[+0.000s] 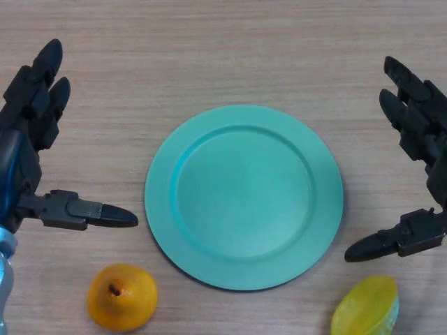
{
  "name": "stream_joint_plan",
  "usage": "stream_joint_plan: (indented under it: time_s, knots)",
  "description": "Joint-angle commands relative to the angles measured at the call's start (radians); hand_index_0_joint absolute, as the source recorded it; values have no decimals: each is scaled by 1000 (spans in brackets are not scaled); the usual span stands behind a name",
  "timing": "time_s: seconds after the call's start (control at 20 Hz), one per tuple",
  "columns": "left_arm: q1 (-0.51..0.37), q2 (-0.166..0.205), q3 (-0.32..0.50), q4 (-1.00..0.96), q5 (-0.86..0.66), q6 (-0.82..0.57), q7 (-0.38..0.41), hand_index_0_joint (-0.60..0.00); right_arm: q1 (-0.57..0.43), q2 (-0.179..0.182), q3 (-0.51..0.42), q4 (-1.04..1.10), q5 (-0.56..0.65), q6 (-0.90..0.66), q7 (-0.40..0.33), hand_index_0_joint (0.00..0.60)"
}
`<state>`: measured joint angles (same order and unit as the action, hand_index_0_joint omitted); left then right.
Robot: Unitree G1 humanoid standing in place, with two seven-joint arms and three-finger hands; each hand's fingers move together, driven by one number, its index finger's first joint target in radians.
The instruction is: Pick up the yellow starfruit and place it on the plate
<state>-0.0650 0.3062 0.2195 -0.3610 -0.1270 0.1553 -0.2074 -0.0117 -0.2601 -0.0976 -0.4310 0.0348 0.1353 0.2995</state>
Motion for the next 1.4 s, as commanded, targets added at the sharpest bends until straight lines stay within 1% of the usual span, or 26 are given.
stream_joint_plan:
  time_s: [0.05, 0.2, 0.3, 0.35, 0.4, 0.45, 0.55, 0.6, 0.65, 0.7, 0.75, 0.85, 0.9, 0.95, 1.0, 1.05, 1.1, 1.25, 1.4]
  knots:
    - [-31, 44, 67, -44, -1, -146, 31, 0, -36, -25, -49, -42, 18, -121, -10, 0]
    - [-32, 42, 63, -51, -3, -134, 29, 0, -25, -26, -64, -61, 48, -95, 10, 0]
    - [-30, 36, 53, -55, 7, -140, 34, 0, 17, -32, -86, -87, 52, -103, 64, 0]
    - [-31, 36, 51, -59, 6, -130, 32, 0, 38, -28, -104, -96, 50, -122, 91, 0]
    - [-32, 36, 50, -62, 9, -125, 31, 0, 47, -27, -112, -109, 63, -114, 102, 0]
    - [-34, 34, 43, -63, 11, -116, 33, 0, 80, -21, -128, -129, 63, -121, 135, 0]
    - [-39, 32, 35, -70, 10, -98, 30, 0, 121, -10, -153, -167, 79, -96, 178, 0]
    - [-41, 32, 34, -70, 8, -93, 30, 0, 136, -4, -156, -168, 71, -111, 190, 0]
    - [-40, 29, 29, -71, 9, -93, 28, 0, 167, 11, -159, -168, 68, -144, 216, 0]
    - [-41, 27, 26, -69, 9, -96, 31, 0, 181, 15, -159, -170, 69, -150, 231, 0]
    - [-43, 25, 22, -67, 4, -96, 34, 0, 210, 26, -157, -153, 46, -208, 256, 0]
    - [-46, 25, 17, -74, -7, -72, 34, 0, 255, 37, -161, -161, 30, -200, 308, 0]
    - [-46, 23, 15, -75, -7, -71, 36, 0, 257, 42, -159, -155, 18, -213, 311, 0]
    - [-49, 20, 11, -72, -6, -81, 43, 0, 266, 47, -148, -106, -35, -316, 311, 0]
    - [-50, 18, 9, -71, -7, -85, 47, 0, 275, 50, -141, -82, -54, -361, 312, 0]
    - [-50, 17, 1, -71, -2, -86, 51, 0, 294, 56, -130, -32, -74, -430, 297, 0]
    - [-52, 17, 0, -73, -4, -82, 51, 0, 301, 59, -124, -9, -85, -456, 287, 0]
    - [-52, 16, 2, -77, -12, -78, 52, 0, 301, 43, -116, 80, -121, -535, 255, 0]
    - [-51, 21, 9, -76, -10, -74, 43, 0, 311, 38, -112, 134, -140, -580, 241, 0]
